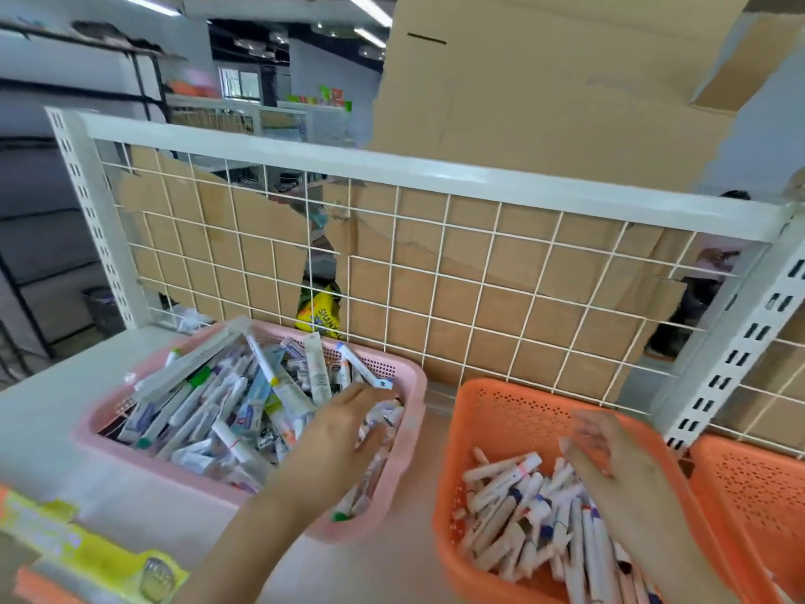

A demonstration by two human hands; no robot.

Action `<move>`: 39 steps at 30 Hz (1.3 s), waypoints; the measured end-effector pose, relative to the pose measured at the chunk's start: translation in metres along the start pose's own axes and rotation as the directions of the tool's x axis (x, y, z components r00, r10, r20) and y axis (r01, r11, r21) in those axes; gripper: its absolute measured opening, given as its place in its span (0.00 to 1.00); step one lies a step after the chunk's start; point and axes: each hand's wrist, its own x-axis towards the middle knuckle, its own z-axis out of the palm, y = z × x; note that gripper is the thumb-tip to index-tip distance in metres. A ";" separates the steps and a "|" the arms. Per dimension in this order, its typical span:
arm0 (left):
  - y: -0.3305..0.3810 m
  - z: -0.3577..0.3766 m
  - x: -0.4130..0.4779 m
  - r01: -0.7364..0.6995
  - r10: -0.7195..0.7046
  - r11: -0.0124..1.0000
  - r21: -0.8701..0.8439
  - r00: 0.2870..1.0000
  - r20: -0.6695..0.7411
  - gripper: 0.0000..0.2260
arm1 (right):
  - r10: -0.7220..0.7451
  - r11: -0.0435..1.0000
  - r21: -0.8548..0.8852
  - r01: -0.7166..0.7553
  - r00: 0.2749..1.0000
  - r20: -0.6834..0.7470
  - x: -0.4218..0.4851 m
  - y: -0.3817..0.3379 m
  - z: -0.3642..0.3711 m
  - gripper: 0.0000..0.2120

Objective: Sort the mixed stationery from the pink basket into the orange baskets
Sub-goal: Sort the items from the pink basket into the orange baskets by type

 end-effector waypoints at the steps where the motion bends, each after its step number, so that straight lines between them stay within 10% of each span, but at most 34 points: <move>1: -0.009 -0.008 -0.002 0.009 -0.009 1.000 0.012 1.000 0.001 0.14 | -0.003 1.000 0.008 0.003 1.000 0.007 0.000 -0.003 0.002 0.15; 12: -0.093 -0.054 0.001 0.010 -0.027 0.995 0.094 0.983 0.183 0.15 | -0.188 0.976 -0.076 0.203 0.966 0.175 0.003 -0.083 0.097 0.14; 22: -0.122 -0.041 0.021 -0.194 0.152 0.977 0.094 0.930 0.334 0.21 | -0.150 0.784 -0.498 0.371 0.891 0.428 0.019 -0.123 0.150 0.23; 39: -0.132 -0.035 0.020 -0.263 0.250 0.965 -0.012 0.901 0.355 0.26 | -0.109 0.886 -0.382 0.264 0.918 0.382 0.028 -0.137 0.150 0.21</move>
